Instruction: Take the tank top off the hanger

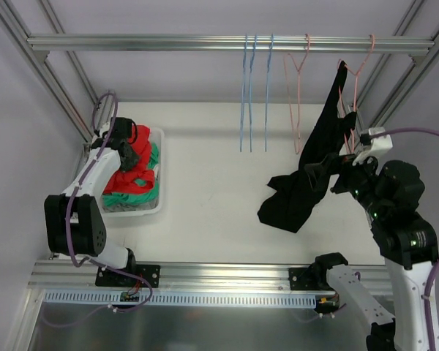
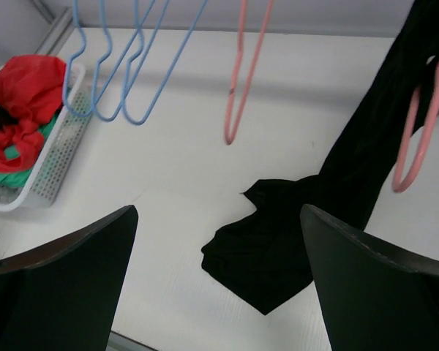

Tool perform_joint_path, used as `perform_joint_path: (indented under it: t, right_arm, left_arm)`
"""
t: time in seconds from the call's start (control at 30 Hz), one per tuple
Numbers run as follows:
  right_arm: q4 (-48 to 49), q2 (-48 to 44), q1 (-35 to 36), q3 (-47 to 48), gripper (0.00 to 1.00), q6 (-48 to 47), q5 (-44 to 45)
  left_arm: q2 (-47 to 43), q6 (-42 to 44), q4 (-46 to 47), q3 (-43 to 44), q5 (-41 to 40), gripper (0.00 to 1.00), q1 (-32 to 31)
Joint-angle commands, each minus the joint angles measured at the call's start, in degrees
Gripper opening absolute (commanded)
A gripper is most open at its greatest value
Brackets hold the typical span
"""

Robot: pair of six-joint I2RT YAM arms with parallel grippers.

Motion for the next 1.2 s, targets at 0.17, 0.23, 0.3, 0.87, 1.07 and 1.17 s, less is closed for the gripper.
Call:
perform_joint_path:
  t: [0.17,0.23,0.3,0.87,1.07,1.17]
  right_arm:
    - [-5.5,16.1,-2.9,20.7,0.99,-5.8,16.2]
    - [-6.0,20.3,-4.0,23.6,0.99,-8.3,16.6]
    - [-6.6,23.3,-6.0,27.7,1.0,-10.0,17.1]
    - [-6.8,50.8,-12.6,50.2,0.83,-17.4,12.0]
    - [-6.8,53.8,-12.6,52.2,0.57,-16.9,11.9]
    - [-6.8,54.5,-12.6,52.9,0.35,-16.6,12.5]
  left_arm:
    - [-1.3,-6.9,3.6,-9.9,5.5,0.0,2.3]
    - [-5.8,-5.2,3.6,-9.7,11.0,0.01,2.3]
    - [-12.4,-3.7,3.4,-8.7,13.1,0.36,1.6]
    - [-55.6,16.6,-4.4,-11.5,34.5,0.99,-5.1]
    - [-63.2,20.6,-3.9,-18.6,31.9,0.99,-5.4]
    - [-64.2,19.9,-3.9,-19.0,31.0,0.99,-5.9]
